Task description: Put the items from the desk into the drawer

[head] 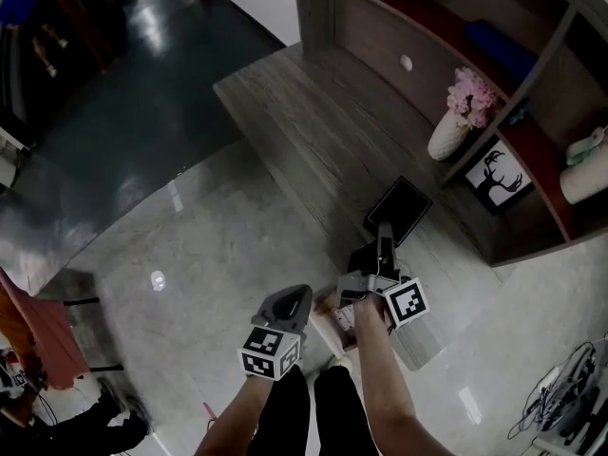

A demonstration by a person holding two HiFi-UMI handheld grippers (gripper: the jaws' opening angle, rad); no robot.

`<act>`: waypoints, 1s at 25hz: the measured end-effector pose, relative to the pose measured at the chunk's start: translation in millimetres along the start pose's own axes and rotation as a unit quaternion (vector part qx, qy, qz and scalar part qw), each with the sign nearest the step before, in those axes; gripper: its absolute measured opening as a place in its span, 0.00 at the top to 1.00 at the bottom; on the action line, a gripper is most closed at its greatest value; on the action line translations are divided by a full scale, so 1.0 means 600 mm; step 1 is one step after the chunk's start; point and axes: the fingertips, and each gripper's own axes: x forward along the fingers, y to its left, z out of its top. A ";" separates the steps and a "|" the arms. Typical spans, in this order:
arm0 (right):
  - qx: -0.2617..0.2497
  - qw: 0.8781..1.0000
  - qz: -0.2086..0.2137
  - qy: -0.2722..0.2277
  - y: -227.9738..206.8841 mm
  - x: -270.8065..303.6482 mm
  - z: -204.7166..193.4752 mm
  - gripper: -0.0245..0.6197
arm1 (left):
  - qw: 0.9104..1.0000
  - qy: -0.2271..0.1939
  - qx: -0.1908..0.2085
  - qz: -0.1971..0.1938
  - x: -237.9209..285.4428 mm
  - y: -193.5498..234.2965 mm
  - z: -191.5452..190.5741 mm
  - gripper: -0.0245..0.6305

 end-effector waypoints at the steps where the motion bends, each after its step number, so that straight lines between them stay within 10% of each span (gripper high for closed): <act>1: -0.001 1.000 0.001 0.001 0.002 -0.001 0.000 0.90 | 1.000 0.000 0.000 0.000 -0.001 0.000 0.001 0.95; 25: -0.110 0.988 0.003 0.108 0.084 -0.105 -0.035 0.90 | 1.000 -0.017 0.005 -0.019 -0.068 -0.036 0.004 0.95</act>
